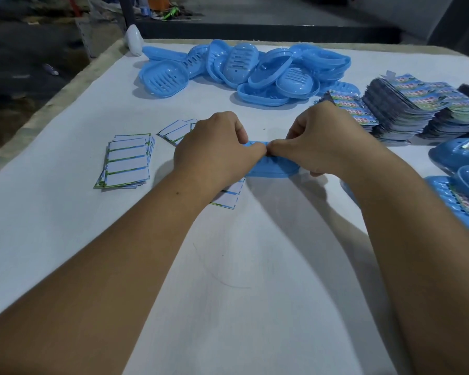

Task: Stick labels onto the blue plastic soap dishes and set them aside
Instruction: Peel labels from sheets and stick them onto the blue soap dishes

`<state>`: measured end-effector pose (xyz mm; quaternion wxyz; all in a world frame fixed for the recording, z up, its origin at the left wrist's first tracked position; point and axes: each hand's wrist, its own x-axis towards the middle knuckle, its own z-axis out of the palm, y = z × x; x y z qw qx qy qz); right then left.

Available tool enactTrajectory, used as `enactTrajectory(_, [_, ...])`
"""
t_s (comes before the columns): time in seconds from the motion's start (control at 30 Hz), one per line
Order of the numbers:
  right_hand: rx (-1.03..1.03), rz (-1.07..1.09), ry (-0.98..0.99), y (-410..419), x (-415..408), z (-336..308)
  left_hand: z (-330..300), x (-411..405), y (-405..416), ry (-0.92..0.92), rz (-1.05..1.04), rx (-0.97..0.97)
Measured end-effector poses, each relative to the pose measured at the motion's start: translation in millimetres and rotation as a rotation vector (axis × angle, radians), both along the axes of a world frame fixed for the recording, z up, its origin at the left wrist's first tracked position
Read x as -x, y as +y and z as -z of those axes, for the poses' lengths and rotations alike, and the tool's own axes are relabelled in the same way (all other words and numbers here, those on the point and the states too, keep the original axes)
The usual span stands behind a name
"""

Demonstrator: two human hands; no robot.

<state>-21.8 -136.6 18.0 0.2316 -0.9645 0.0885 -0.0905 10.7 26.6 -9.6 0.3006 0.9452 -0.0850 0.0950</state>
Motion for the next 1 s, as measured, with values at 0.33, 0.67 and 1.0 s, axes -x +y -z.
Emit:
enactTrajectory(0.33, [-0.261,0.039,-0.221,-8,-4,-3,-9,-4,9,-0.042,-0.105,0.292])
enactTrajectory(0.67, [-0.182,-0.274,-0.098,6,-3,10,-4,-3,12,-0.178,-0.07,0.288])
enactTrajectory(1.0, [-0.125,-0.337,0.006,8,3,17,0,-5,13,-0.197,-0.059,0.278])
